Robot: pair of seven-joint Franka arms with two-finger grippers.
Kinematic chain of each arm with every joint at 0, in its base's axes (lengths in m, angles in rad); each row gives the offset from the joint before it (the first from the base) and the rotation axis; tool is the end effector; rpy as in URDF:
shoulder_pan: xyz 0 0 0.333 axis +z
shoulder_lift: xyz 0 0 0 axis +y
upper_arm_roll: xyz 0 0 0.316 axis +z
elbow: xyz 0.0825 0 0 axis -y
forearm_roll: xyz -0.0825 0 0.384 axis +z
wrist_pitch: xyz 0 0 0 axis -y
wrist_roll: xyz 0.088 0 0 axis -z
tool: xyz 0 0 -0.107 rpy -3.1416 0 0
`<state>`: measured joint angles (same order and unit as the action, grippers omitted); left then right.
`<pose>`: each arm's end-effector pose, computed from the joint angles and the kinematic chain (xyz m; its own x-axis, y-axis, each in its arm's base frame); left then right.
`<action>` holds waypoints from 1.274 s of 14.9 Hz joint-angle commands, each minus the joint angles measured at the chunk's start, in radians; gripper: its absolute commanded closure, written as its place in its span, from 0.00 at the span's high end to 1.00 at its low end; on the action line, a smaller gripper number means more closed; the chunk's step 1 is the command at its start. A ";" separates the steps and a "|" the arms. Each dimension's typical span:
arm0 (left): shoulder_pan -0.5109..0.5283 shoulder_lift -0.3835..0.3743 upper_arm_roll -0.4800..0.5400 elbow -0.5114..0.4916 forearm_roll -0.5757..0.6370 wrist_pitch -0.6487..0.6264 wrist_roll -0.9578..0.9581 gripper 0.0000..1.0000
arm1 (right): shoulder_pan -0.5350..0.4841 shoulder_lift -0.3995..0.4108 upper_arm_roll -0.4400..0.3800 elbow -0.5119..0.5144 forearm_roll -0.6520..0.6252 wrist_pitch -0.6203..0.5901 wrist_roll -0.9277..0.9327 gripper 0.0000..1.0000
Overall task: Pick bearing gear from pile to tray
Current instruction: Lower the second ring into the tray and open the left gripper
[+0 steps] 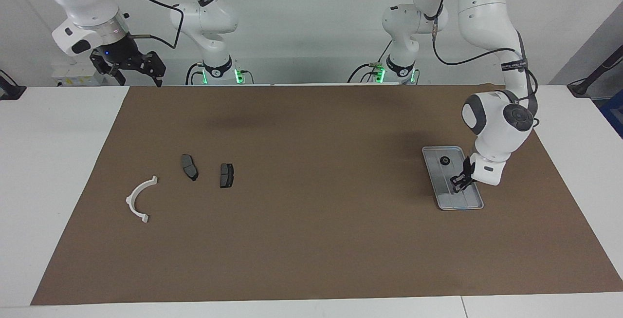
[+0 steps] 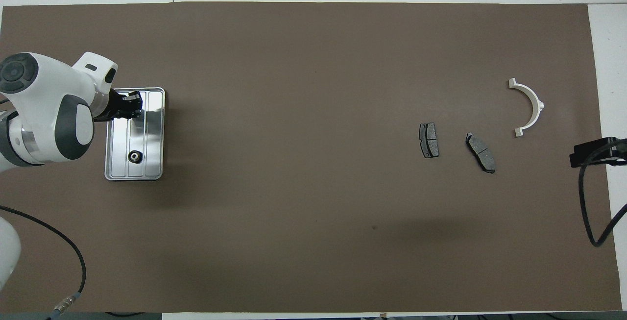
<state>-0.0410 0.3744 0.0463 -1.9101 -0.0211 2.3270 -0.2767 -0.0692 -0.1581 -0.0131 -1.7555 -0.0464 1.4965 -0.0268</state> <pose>0.6291 0.0014 0.3050 0.9566 0.2884 0.0416 0.2882 -0.9575 0.0108 0.4924 -0.0464 0.6151 0.9931 -0.0581 -0.1018 -0.0541 -0.9977 0.0416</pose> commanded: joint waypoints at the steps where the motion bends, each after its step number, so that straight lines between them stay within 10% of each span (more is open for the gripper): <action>1: 0.006 -0.009 -0.006 -0.040 0.018 0.038 0.008 0.00 | -0.007 -0.021 0.002 -0.030 0.003 0.028 -0.004 1.00; 5: 0.006 -0.009 -0.006 -0.046 0.020 0.038 0.010 0.03 | -0.004 -0.021 0.002 -0.030 0.003 0.028 0.048 1.00; 7: 0.010 -0.009 -0.006 -0.046 0.020 0.037 0.011 0.88 | -0.006 -0.021 0.002 -0.030 0.003 0.028 0.044 1.00; 8: 0.012 -0.011 -0.006 -0.041 0.018 0.028 0.011 1.00 | -0.006 -0.021 0.002 -0.030 0.003 0.028 0.042 1.00; 19: 0.059 -0.228 -0.006 0.039 0.018 -0.294 0.019 1.00 | -0.006 -0.020 0.002 -0.030 0.003 0.034 0.021 1.00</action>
<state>0.0109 0.2271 0.0487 -1.8494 -0.0197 2.1027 -0.2631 -0.0693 -0.1581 -0.0132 -1.7562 -0.0464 1.4983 0.0047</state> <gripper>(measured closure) 0.000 0.000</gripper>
